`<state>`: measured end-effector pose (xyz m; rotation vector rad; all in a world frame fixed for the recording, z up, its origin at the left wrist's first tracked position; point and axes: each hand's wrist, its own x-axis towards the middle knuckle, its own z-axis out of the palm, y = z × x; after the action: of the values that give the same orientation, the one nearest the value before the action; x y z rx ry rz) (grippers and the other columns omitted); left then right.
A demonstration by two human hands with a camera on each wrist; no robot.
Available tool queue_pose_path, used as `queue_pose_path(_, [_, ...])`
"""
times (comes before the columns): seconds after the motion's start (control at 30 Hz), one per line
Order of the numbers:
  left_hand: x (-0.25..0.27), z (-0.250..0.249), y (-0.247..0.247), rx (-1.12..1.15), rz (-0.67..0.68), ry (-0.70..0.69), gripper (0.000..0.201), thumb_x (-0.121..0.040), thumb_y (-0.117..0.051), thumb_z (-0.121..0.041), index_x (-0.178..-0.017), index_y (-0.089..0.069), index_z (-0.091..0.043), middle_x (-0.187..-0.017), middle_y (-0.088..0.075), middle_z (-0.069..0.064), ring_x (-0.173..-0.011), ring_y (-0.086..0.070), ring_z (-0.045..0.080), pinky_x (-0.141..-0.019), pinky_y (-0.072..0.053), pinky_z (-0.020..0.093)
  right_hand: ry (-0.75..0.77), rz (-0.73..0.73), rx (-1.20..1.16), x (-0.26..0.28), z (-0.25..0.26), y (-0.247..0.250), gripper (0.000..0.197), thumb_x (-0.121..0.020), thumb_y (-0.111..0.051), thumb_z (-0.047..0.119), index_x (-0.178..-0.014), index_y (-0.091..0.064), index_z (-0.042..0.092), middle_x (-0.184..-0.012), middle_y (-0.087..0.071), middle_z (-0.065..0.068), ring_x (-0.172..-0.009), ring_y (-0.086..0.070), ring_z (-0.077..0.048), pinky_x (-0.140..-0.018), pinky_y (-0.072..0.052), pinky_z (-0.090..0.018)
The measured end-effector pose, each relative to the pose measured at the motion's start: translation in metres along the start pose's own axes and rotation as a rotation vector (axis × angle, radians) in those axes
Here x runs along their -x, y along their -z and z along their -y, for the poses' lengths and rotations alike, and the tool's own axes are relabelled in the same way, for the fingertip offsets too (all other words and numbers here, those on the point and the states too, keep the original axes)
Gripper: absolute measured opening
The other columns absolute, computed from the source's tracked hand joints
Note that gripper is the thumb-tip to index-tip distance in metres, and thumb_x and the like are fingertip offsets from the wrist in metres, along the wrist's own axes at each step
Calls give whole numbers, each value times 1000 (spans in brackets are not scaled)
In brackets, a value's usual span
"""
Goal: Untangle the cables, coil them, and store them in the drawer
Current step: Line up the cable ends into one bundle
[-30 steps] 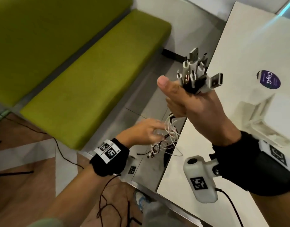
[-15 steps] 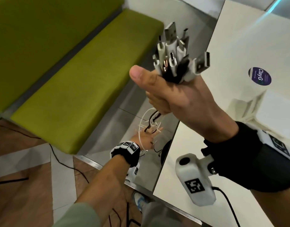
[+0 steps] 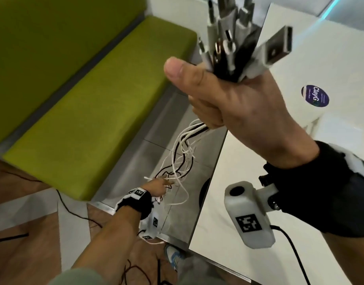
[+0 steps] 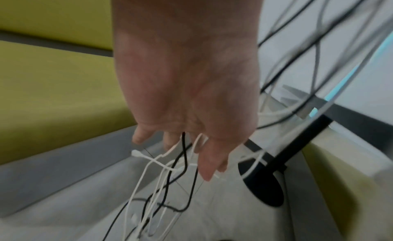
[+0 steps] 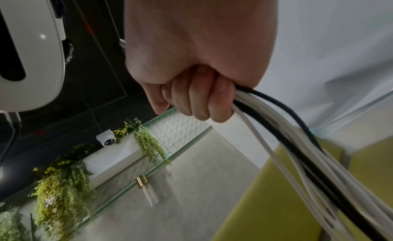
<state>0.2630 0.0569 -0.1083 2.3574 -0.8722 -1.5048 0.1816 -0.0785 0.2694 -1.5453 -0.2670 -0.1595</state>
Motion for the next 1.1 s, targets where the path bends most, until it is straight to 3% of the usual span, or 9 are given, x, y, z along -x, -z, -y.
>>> queue_pose_path(0.13, [13,11,13,105,6,-36,59,-82,-44,10,-129,-63,-22,-141,-49,-8,-135,-39,14,-109,-28,22,-47,-27,44,1,-5,-3,52,-96,-52,0,-59,-27,26,-50,-21,16,-36,-30,-1,-47,-36,-4])
queue_pose_path(0.37, [38,38,21,186,133,69,65,-88,-37,19,-129,-63,-25,-159,-24,-3,-148,-16,21,-115,-23,33,-89,-82,329,-1,-11,-9,55,-95,-61,19,-53,-27,29,-50,-22,6,-44,-23,-8,-47,-24,-20])
queue_pose_path(0.53, [46,49,19,146,46,201,50,-93,-42,10,-110,-75,-23,-144,-52,6,-131,-48,30,-98,-45,33,-78,-29,194,-2,-10,-8,55,-97,-57,11,-53,-28,26,-48,-21,11,-39,-23,-5,-44,-31,-7])
queue_pose_path(0.63, [47,37,43,353,-226,26,32,-93,-55,-3,-89,-72,-31,-124,-66,7,-119,-58,26,-103,-43,34,-78,30,148,-3,-13,-8,54,-97,-55,7,-55,-26,25,-50,-19,13,-40,-21,-4,-45,-33,-4])
queue_pose_path(0.7, [54,15,68,577,-320,-191,24,-93,-63,-18,-110,-66,-35,-128,-61,-1,-122,-56,17,-111,-38,42,-86,49,160,-3,-17,-9,54,-97,-54,7,-54,-27,25,-49,-21,15,-40,-22,-3,-46,-32,-5])
queue_pose_path(0.8, [86,-43,103,859,-204,-593,63,-85,-67,-42,-140,-46,-18,-143,-51,-3,-134,-46,12,-114,-32,43,-97,66,209,-3,-20,-8,53,-97,-56,15,-53,-29,29,-48,-24,14,-42,-22,-7,-47,-23,-12])
queue_pose_path(0.87, [112,-79,114,861,-141,-840,73,-82,-69,-47,-128,-48,5,-124,-63,-3,-120,-55,10,-99,-44,40,-103,59,238,-2,-20,-6,52,-95,-57,19,-52,-29,31,-48,-25,13,-42,-25,-9,-48,-24,-15])
queue_pose_path(1.0, [169,-145,126,667,-83,-941,45,-72,-76,-24,-112,-60,-10,-103,-73,-12,-104,-64,-1,-89,-47,16,-111,15,205,2,-21,-2,50,-92,-58,19,-50,-34,31,-45,-28,16,-35,-34,-3,-46,-28,-10])
queue_pose_path(1.1, [179,-171,123,487,-116,-857,24,-85,-68,-2,-80,-75,-25,-72,-74,12,-62,-70,21,-62,-56,24,-101,70,211,5,-27,7,42,-94,-55,13,-54,-42,11,-58,-33,25,-37,-34,4,-45,-30,-5])
